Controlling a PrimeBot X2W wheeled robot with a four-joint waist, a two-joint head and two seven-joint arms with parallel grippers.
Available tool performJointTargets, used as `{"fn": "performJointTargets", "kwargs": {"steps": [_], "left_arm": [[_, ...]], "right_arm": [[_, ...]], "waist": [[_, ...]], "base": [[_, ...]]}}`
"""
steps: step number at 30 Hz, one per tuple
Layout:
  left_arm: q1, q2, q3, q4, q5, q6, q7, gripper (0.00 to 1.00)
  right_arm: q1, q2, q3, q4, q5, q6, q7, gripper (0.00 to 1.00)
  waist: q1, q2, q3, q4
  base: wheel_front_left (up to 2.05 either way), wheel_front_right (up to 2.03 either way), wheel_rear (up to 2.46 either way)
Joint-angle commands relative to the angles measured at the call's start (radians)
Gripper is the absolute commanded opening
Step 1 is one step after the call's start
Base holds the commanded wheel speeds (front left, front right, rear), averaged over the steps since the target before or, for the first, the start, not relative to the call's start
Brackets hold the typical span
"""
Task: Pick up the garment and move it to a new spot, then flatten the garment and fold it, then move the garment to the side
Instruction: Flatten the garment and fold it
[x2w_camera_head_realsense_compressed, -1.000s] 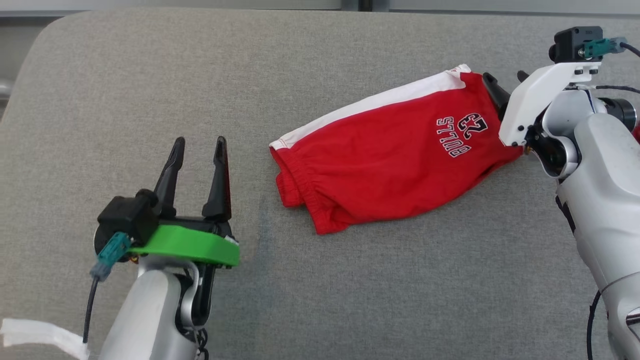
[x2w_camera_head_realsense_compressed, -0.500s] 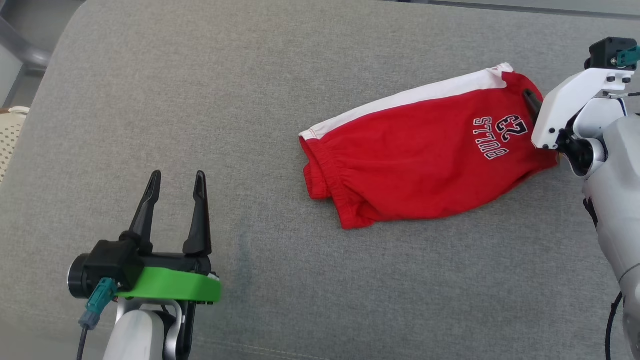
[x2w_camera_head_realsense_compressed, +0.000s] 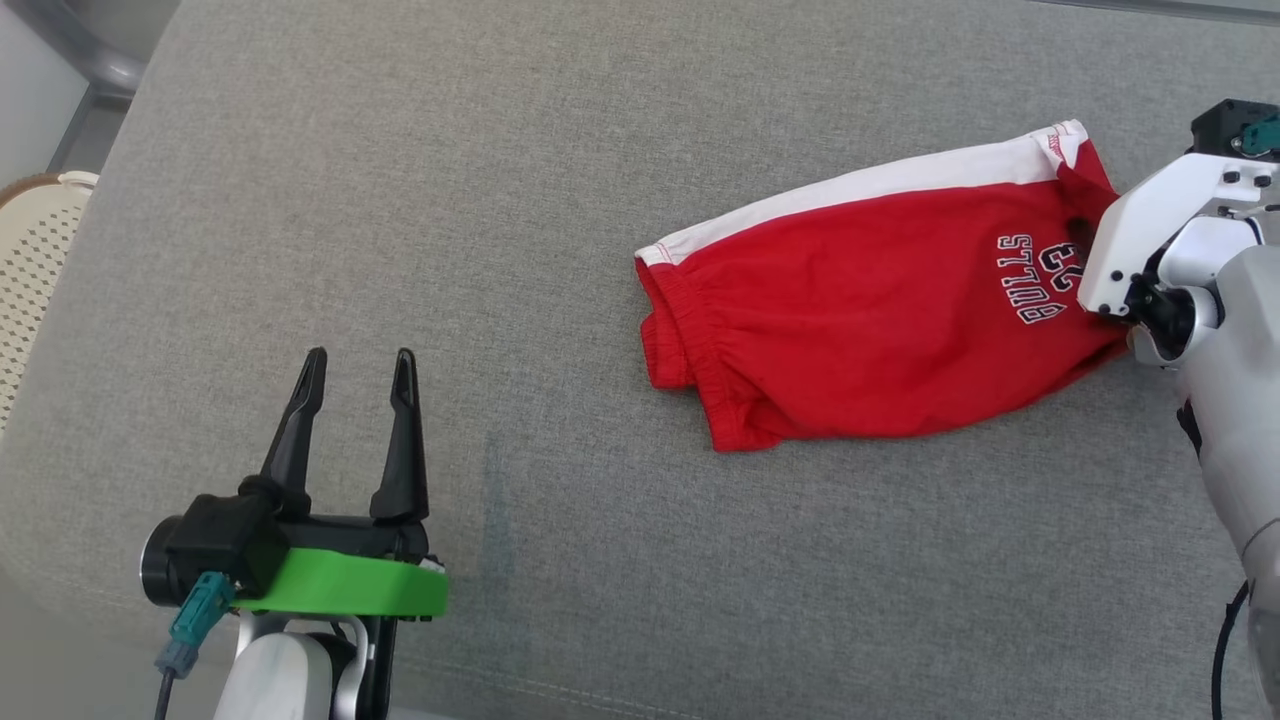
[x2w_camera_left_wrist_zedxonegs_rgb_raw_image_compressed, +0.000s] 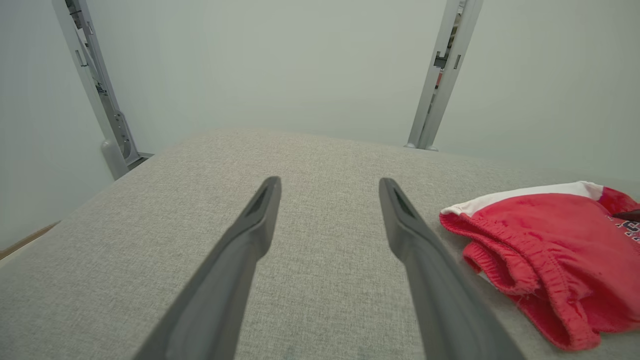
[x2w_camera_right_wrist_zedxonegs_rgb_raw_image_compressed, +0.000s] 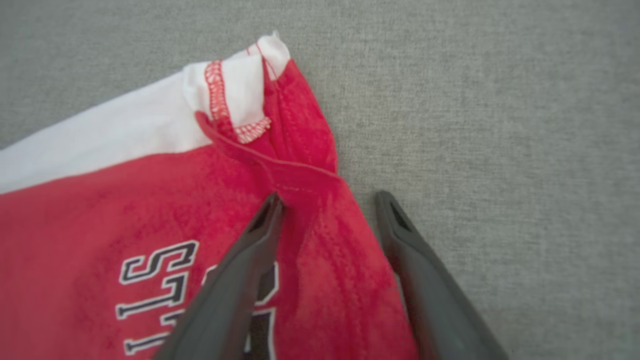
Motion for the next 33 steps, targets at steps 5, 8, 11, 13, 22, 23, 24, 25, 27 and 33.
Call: {"fn": "performJointTargets", "kwargs": {"steps": [5, 8, 11, 13, 22, 23, 24, 25, 27, 33], "left_arm": [[0.016, 0.000, -0.001, 0.006, -0.005, 0.008, -0.002, 1.00], [0.020, 0.000, 0.004, 0.007, -0.001, 0.005, -0.002, 1.00], [0.028, 0.000, 0.010, 0.006, 0.005, 0.001, -0.002, 1.00], [0.031, 0.000, 0.013, 0.006, 0.006, -0.002, -0.002, 1.00], [0.042, 0.001, 0.009, 0.008, 0.012, -0.010, -0.002, 1.00], [0.043, 0.001, 0.010, 0.010, 0.012, -0.009, -0.002, 1.00], [0.044, 0.001, 0.009, 0.011, 0.012, -0.010, -0.002, 1.00], [0.044, 0.001, 0.008, 0.014, 0.011, -0.011, -0.002, 1.00], [0.043, 0.001, 0.005, 0.018, 0.007, -0.012, -0.002, 1.00], [0.041, 0.001, -0.009, 0.022, -0.002, -0.009, -0.002, 1.00]], "right_arm": [[0.062, 0.036, 0.026, 0.009, 0.013, 0.003, 0.003, 0.00], [0.077, 0.028, 0.017, 0.000, 0.024, 0.000, -0.023, 0.00], [0.092, 0.012, 0.000, -0.020, 0.035, 0.000, -0.066, 0.00], [0.099, 0.006, -0.014, -0.036, 0.045, 0.000, -0.094, 0.00], [0.134, -0.074, -0.090, -0.068, 0.025, 0.000, -0.174, 0.00], [0.134, -0.081, -0.097, -0.067, 0.014, 0.000, -0.179, 0.00], [0.134, -0.093, -0.101, -0.065, -0.009, 0.000, -0.180, 0.00], [0.133, -0.098, -0.107, -0.065, -0.019, 0.000, -0.183, 0.00], [0.124, -0.093, -0.126, -0.068, -0.041, 0.000, -0.184, 0.00], [0.099, -0.026, -0.128, -0.129, -0.085, 0.001, -0.154, 0.00]], "waist": [[0.0000, -0.0001, -0.020, -0.019], [0.0000, -0.0001, -0.040, -0.039], [0.0000, -0.0001, -0.059, -0.069], [0.0000, -0.0001, -0.066, -0.087], [0.0000, -0.0001, -0.113, -0.160], [0.0000, -0.0001, -0.118, -0.165], [0.0000, -0.0001, -0.122, -0.169], [0.0000, -0.0001, -0.126, -0.172], [0.0000, -0.0001, -0.136, -0.178], [0.0000, -0.0001, -0.152, -0.190]], "base": [[0.00, 0.00, 0.00], [0.00, 0.00, 0.00], [0.00, 0.00, 0.00], [0.00, 0.00, 0.00], [0.00, 0.00, 0.00], [0.00, 0.00, 0.00], [0.00, 0.00, 0.00], [0.00, 0.00, 0.00], [0.00, 0.00, 0.00], [0.00, 0.00, 0.00]]}}
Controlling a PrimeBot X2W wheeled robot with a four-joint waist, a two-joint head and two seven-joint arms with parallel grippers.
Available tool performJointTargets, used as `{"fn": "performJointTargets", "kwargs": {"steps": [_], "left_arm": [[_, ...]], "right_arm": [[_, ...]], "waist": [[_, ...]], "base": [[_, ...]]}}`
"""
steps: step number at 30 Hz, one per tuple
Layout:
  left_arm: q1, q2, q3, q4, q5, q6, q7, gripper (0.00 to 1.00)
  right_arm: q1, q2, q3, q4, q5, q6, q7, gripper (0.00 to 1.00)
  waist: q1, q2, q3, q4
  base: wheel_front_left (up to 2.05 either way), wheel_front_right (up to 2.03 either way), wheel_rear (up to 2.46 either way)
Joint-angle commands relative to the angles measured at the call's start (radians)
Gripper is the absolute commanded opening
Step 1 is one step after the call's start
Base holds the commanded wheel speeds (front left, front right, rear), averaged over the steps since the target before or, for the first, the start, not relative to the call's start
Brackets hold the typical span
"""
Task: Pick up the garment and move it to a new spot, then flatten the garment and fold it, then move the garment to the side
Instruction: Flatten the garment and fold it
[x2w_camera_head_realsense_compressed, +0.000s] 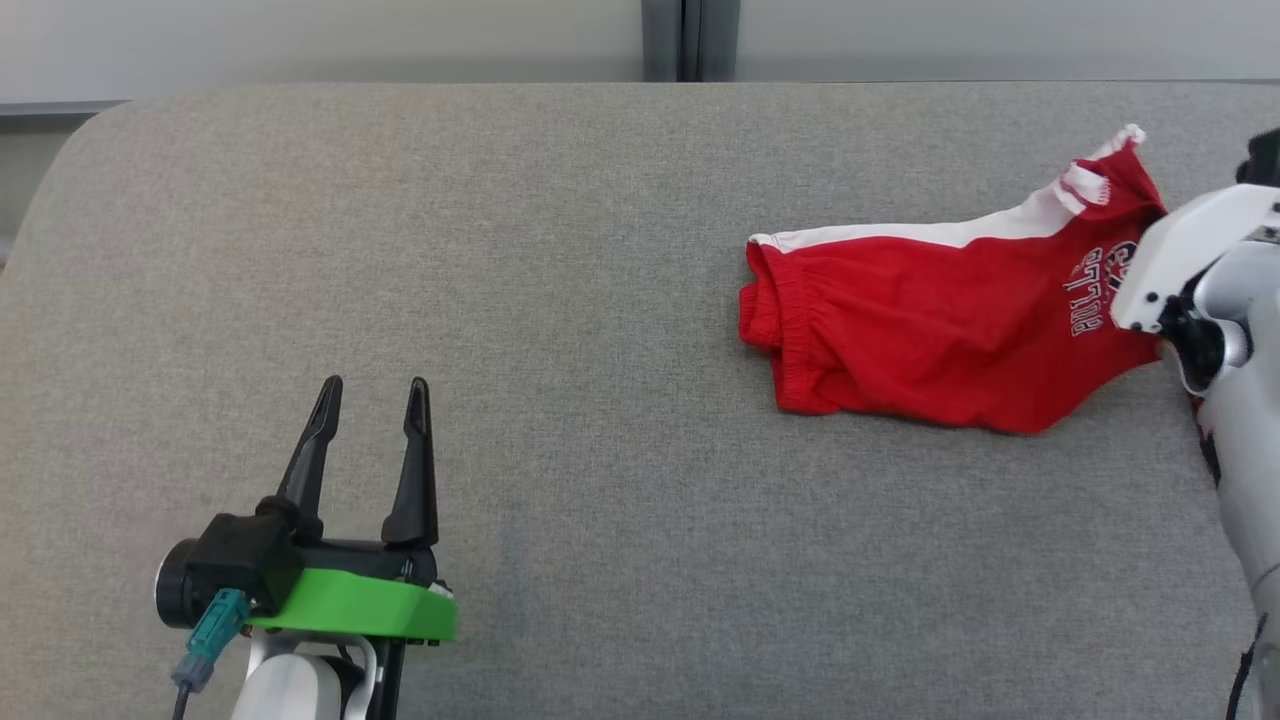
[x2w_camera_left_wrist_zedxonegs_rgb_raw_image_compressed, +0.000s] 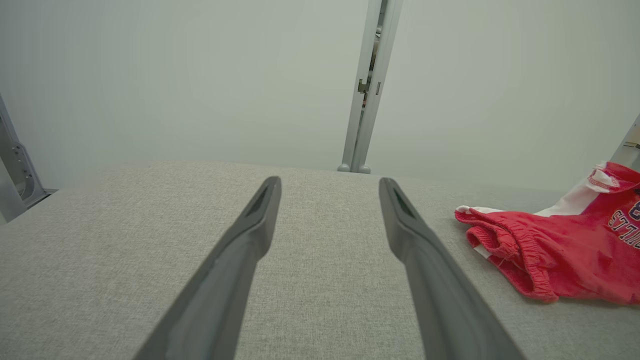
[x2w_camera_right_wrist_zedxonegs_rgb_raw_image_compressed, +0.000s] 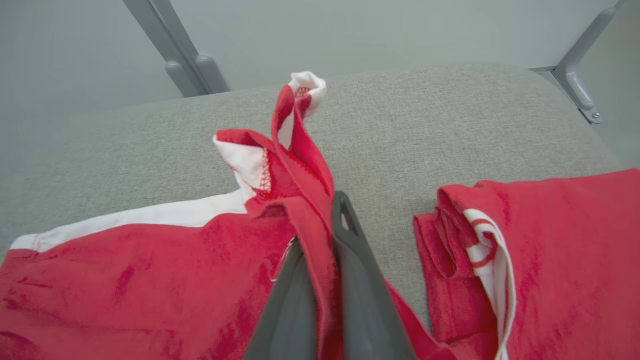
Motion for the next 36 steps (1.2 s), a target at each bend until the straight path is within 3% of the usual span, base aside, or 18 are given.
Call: {"fn": "performJointTargets", "kwargs": {"steps": [1, 11, 25, 26, 27, 36], "left_arm": [[0.012, 0.002, -0.001, 0.001, -0.007, 0.002, -0.002, 1.00], [0.001, 0.002, -0.010, 0.006, -0.027, 0.004, -0.002, 1.00], [-0.021, 0.002, -0.036, 0.002, -0.049, 0.014, -0.002, 1.00], [-0.019, 0.002, -0.036, 0.003, -0.049, 0.014, -0.002, 1.00], [-0.017, 0.002, -0.035, 0.003, -0.049, 0.015, -0.002, 1.00], [0.017, 0.002, -0.023, 0.011, -0.034, 0.017, -0.002, 1.00]], "right_arm": [[-0.012, 0.023, 0.011, -0.022, -0.009, -0.002, 0.016, 0.00], [0.014, 0.209, 0.160, -0.172, 0.026, -0.002, 0.139, 0.00], [0.086, 0.256, 0.309, -0.235, 0.104, -0.002, 0.198, 0.00], [0.089, 0.256, 0.316, -0.238, 0.115, -0.002, 0.195, 0.31], [0.095, 0.256, 0.323, -0.244, 0.139, -0.002, 0.193, 1.00], [0.133, 0.255, 0.409, -0.407, 0.411, -0.001, 0.190, 1.00]], "waist": [[0.0000, 0.0000, -0.006, -0.008], [0.0000, 0.0000, 0.001, 0.012], [0.0000, 0.0000, 0.026, 0.069], [0.0000, 0.0000, 0.025, 0.069], [0.0000, 0.0000, 0.023, 0.069], [0.0000, 0.0000, -0.012, 0.043]], "base": [[0.00, 0.00, 0.00], [0.00, 0.00, 0.00], [0.00, 0.00, 0.00], [0.00, 0.00, 0.00], [0.00, 0.00, 0.00], [0.00, 0.00, 0.00]]}}
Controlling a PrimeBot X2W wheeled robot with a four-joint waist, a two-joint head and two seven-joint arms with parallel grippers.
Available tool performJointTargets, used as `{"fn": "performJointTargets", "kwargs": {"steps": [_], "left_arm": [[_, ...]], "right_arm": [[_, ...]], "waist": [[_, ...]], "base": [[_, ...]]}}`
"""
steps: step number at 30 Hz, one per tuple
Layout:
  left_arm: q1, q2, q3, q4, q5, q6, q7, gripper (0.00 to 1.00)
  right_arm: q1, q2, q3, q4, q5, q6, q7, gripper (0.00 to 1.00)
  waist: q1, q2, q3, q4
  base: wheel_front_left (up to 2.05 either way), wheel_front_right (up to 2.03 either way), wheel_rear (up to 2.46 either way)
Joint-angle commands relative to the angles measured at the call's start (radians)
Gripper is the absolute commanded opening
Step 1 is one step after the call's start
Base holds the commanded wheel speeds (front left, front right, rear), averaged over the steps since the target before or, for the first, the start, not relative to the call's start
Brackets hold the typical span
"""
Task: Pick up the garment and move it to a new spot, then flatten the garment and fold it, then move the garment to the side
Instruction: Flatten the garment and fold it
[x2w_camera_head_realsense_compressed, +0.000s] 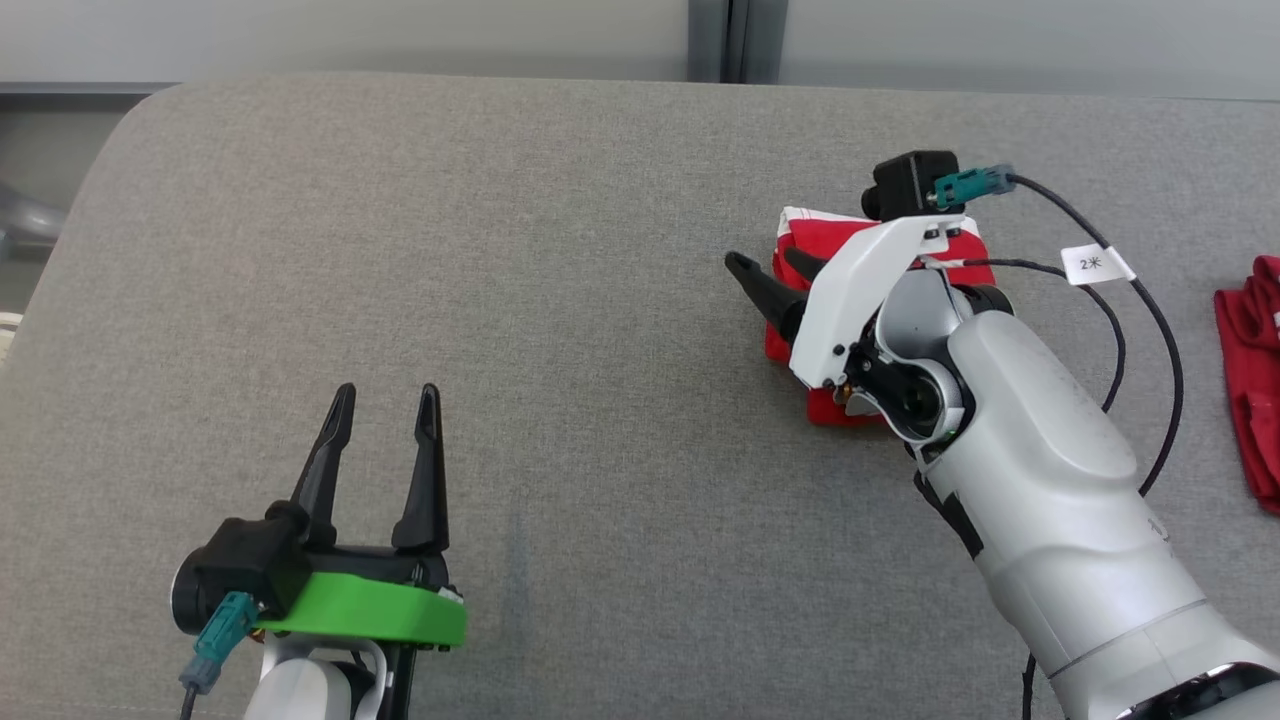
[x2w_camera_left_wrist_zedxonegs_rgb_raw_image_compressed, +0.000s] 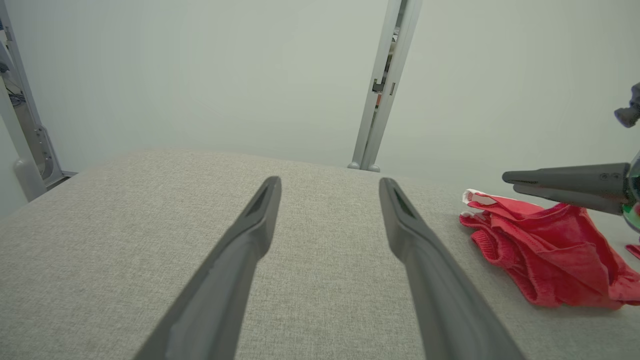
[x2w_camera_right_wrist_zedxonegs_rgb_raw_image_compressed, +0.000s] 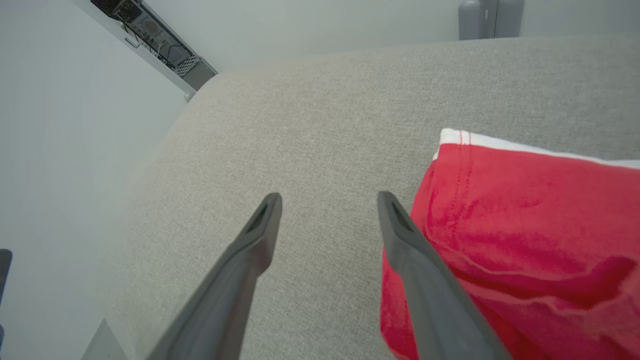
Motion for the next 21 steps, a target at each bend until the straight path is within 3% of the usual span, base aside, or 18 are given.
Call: {"fn": "performJointTargets", "kwargs": {"steps": [1, 4, 8, 13, 14, 16, 21], "left_arm": [[0.018, 0.002, 0.005, 0.002, 0.009, 0.005, -0.002, 1.00], [0.029, 0.002, 0.010, 0.002, 0.014, 0.004, -0.002, 1.00], [0.041, 0.002, 0.014, 0.005, 0.020, 0.000, -0.002, 1.00], [0.041, 0.002, 0.006, 0.004, 0.020, -0.004, -0.002, 1.00], [0.038, 0.002, 0.004, 0.003, 0.019, -0.005, -0.002, 1.00], [0.030, 0.002, 0.001, -0.003, 0.019, -0.006, -0.002, 1.00], [0.001, 0.002, -0.010, -0.009, 0.024, -0.010, -0.001, 1.00]], "right_arm": [[0.016, -0.003, -0.006, -0.042, 0.041, 0.000, -0.020, 1.00], [0.024, -0.004, -0.036, -0.113, 0.066, 0.000, -0.049, 1.00], [0.048, -0.049, -0.117, -0.160, 0.012, 0.000, -0.086, 1.00], [0.100, -0.142, -0.235, -0.126, -0.157, 0.000, -0.142, 1.00], [0.113, -0.150, -0.255, -0.113, -0.183, 0.000, -0.151, 0.76], [0.133, -0.151, -0.294, -0.082, -0.223, 0.000, -0.158, 0.00], [0.141, -0.176, -0.310, -0.010, -0.298, 0.000, -0.135, 0.00]], "waist": [[0.0000, 0.0000, -0.017, -0.015], [0.0000, 0.0000, -0.034, -0.030], [0.0000, 0.0000, -0.057, -0.048], [0.0000, 0.0000, -0.066, -0.051], [0.0000, 0.0000, -0.064, -0.050], [0.0000, 0.0000, -0.054, -0.046], [0.0000, 0.0000, -0.015, -0.025]], "base": [[0.00, 0.00, 0.00], [0.00, 0.00, 0.00], [0.00, 0.00, 0.00], [0.00, 0.00, 0.00], [0.00, 0.00, 0.00], [0.00, 0.00, 0.00], [0.00, 0.00, 0.00]]}}
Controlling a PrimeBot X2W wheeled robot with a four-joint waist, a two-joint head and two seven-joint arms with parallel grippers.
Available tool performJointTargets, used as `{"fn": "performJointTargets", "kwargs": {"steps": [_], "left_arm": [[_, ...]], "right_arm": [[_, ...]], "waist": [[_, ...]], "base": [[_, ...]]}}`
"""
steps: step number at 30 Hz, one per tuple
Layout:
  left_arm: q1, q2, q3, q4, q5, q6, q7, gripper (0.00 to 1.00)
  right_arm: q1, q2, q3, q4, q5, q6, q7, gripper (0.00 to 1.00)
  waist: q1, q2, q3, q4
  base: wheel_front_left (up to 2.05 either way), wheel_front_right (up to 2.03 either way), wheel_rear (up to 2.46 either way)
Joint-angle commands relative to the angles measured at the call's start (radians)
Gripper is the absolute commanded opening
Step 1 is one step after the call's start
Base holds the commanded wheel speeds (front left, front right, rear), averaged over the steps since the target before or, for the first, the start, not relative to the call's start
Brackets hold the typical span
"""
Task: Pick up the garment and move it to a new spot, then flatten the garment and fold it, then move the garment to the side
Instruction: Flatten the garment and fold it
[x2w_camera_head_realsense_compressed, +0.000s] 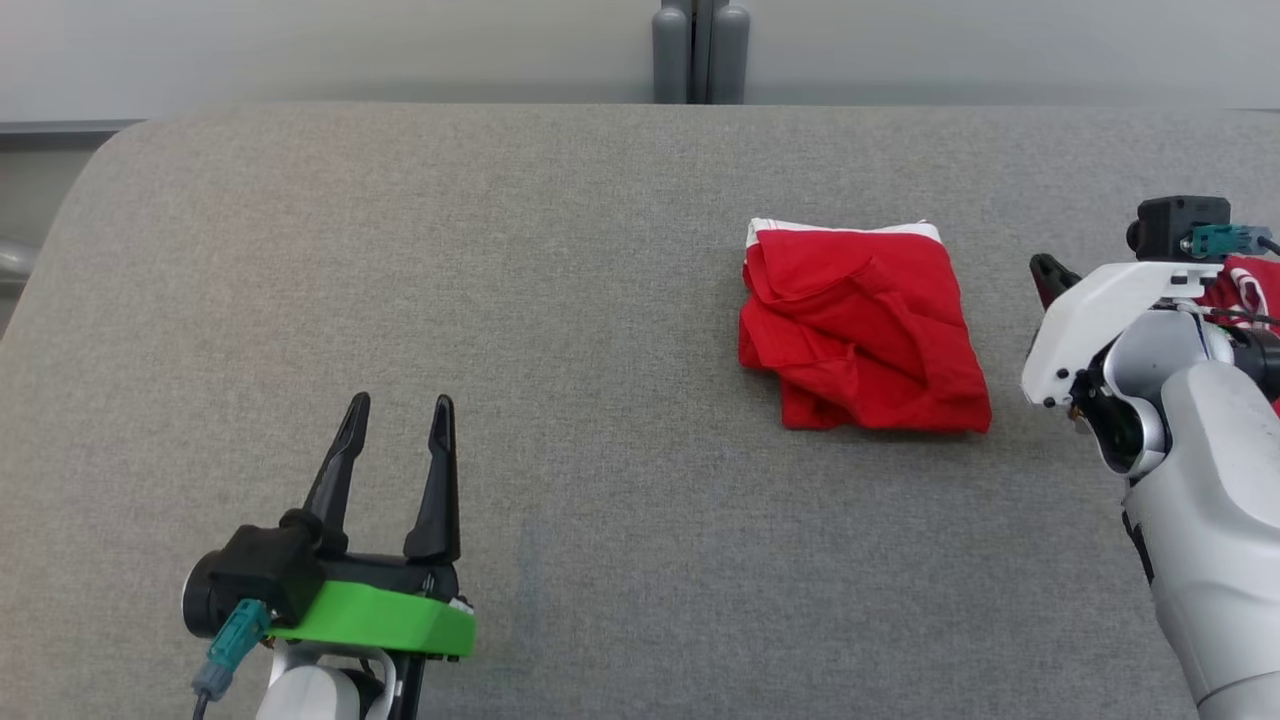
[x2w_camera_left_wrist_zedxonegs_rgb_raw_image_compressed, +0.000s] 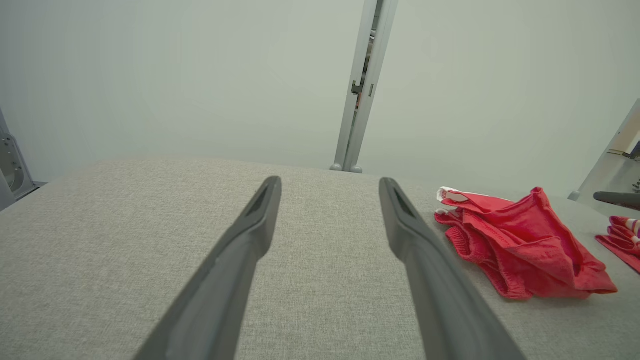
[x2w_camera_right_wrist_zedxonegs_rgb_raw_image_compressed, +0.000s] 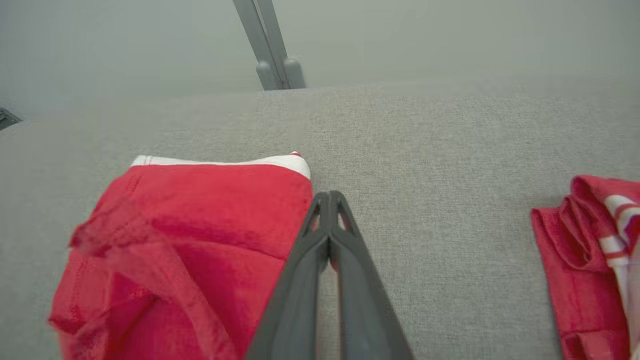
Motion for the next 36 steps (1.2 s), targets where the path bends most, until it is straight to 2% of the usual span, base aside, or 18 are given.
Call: {"fn": "performJointTargets", "kwargs": {"steps": [1, 5, 10, 17, 23, 28, 32, 33, 34, 35, 36], "left_arm": [[-0.023, 0.002, 0.001, -0.004, 0.013, -0.004, 0.000, 1.00], [-0.033, 0.002, 0.001, -0.007, 0.010, -0.004, 0.000, 1.00], [-0.038, 0.002, -0.002, 0.000, 0.007, -0.004, 0.000, 1.00], [-0.024, 0.002, 0.001, 0.000, 0.008, 0.004, 0.000, 1.00], [-0.015, 0.002, 0.002, 0.000, 0.010, 0.004, 0.000, 1.00], [-0.010, 0.002, 0.010, -0.001, 0.011, 0.005, 0.000, 1.00], [-0.006, 0.002, 0.021, -0.001, 0.009, 0.007, 0.000, 1.00], [-0.003, 0.002, 0.024, 0.000, 0.009, 0.007, 0.000, 1.00], [0.000, 0.002, 0.029, 0.003, 0.010, 0.007, 0.000, 1.00], [0.001, 0.002, 0.035, 0.004, 0.010, 0.010, 0.000, 1.00], [0.002, 0.002, 0.043, 0.004, 0.005, 0.014, 0.000, 1.00]], "right_arm": [[0.001, -0.008, 0.006, 0.020, -0.017, 0.000, 0.009, 0.00], [-0.024, -0.003, 0.034, 0.072, -0.028, 0.000, 0.041, 0.00], [-0.023, 0.026, 0.124, 0.079, 0.030, 0.000, 0.081, 0.00], [0.068, 0.011, 0.328, -0.048, 0.100, 0.000, 0.110, 0.00], [0.150, 0.011, 0.462, -0.159, 0.150, 0.000, 0.111, 0.00], [0.178, 0.046, 0.540, -0.215, 0.207, 0.000, 0.079, 0.00], [0.189, 0.070, 0.552, -0.272, 0.265, 0.000, 0.031, 0.00], [0.194, 0.072, 0.545, -0.287, 0.275, 0.000, 0.014, 0.05], [0.204, 0.074, 0.529, -0.312, 0.289, 0.000, -0.020, 0.95], [0.209, 0.073, 0.511, -0.328, 0.294, 0.000, -0.046, 1.00], [0.217, 0.071, 0.488, -0.349, 0.293, 0.000, -0.079, 1.00]], "waist": [[0.0000, -0.0001, 0.026, 0.021], [0.0000, -0.0001, 0.048, 0.033], [0.0000, -0.0001, 0.053, 0.039], [0.0000, -0.0001, 0.032, 0.025], [0.0000, -0.0001, 0.018, 0.005], [0.0000, -0.0001, 0.011, -0.011], [0.0000, -0.0001, -0.004, -0.021], [0.0000, -0.0001, -0.009, -0.023], [0.0000, -0.0001, -0.018, -0.027], [0.0000, -0.0001, -0.024, -0.030], [0.0000, -0.0001, -0.032, -0.034]], "base": [[0.00, 0.00, 0.00], [0.00, 0.00, 0.00], [0.00, 0.00, 0.00], [0.00, 0.00, 0.00], [0.00, 0.00, 0.00], [0.00, 0.00, 0.00], [0.00, 0.00, 0.00], [0.00, 0.00, 0.00], [0.00, 0.00, 0.00], [0.00, 0.00, 0.00], [0.00, 0.00, 0.00]]}}
